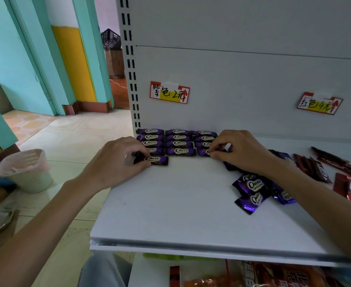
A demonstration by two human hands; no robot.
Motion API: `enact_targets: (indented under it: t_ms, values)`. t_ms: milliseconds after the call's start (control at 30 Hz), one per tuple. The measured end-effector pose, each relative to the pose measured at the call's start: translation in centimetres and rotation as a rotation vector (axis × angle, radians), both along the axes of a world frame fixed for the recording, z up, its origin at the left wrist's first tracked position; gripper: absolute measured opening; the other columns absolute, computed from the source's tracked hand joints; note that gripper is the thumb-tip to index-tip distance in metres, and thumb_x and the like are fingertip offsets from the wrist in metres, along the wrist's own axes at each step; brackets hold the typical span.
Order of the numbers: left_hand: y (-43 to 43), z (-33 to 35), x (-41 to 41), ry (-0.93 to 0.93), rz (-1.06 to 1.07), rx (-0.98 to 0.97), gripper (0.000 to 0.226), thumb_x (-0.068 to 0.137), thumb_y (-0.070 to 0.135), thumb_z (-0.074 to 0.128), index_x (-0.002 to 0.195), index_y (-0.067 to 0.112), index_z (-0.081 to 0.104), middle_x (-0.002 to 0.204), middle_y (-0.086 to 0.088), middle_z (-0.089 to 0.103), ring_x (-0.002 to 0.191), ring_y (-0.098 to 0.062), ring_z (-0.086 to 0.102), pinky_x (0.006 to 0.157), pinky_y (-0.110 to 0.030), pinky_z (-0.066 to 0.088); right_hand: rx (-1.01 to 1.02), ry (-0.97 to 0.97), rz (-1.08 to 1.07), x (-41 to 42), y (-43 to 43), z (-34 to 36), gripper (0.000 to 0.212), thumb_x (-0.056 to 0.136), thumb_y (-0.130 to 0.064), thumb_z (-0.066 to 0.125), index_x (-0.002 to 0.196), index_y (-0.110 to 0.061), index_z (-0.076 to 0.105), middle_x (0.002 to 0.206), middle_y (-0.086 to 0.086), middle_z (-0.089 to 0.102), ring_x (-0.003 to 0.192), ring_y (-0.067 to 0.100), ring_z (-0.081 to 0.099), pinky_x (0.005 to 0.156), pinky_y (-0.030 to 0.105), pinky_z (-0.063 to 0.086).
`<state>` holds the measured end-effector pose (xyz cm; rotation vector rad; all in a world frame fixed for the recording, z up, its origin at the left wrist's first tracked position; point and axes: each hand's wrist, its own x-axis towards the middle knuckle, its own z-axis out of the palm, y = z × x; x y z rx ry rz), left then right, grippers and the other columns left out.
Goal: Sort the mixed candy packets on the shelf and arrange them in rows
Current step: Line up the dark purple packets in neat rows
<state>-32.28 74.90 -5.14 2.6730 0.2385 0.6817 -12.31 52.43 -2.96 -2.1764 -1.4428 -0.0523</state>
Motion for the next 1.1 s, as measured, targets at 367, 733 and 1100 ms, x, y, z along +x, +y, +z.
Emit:
enact_targets:
  t_ms: [367,733,1100]
  values:
    - [-0.2,0.3,-0.5,-0.001,0.011,-0.020,0.013,0.074,0.017,0.075,0.083,0.024,0.068,0.090,0.011,0.064,0.083,-0.003,0.056,0.075,0.000,0.034,-0.009,-0.022,-0.012,0.0,0.0,0.0,0.007,0.082,-0.024,0.069,0.088,-0.023,0.072,0.086,-0.010,0.062,0.081,0.003,0.057,0.067,0.006,0.040]
    - [-2.4,1.7,0.3,-0.062,-0.017,-0.010,0.044,0.067,0.056,0.047,0.092,0.026,0.067,0.098,0.014,0.060,0.091,-0.002,0.052,0.078,-0.009,0.034,0.070,-0.004,-0.111,0.6,-2.0,2.2,0.013,0.090,-0.023,0.058,0.091,-0.022,0.071,0.092,-0.007,0.066,0.085,0.002,0.059,0.071,0.007,0.042]
    - [-13.8,2.4,6.5,0.328,-0.375,0.121,0.063,0.078,0.062,0.055,0.130,0.028,0.047,0.113,0.012,0.046,0.087,-0.001,0.039,0.078,-0.019,0.033,-0.272,-0.006,-0.142,0.6,-8.2,0.2,0.048,0.092,-0.049,0.044,0.137,-0.032,0.044,0.147,-0.008,0.037,0.133,0.006,0.031,0.101,0.013,0.016]
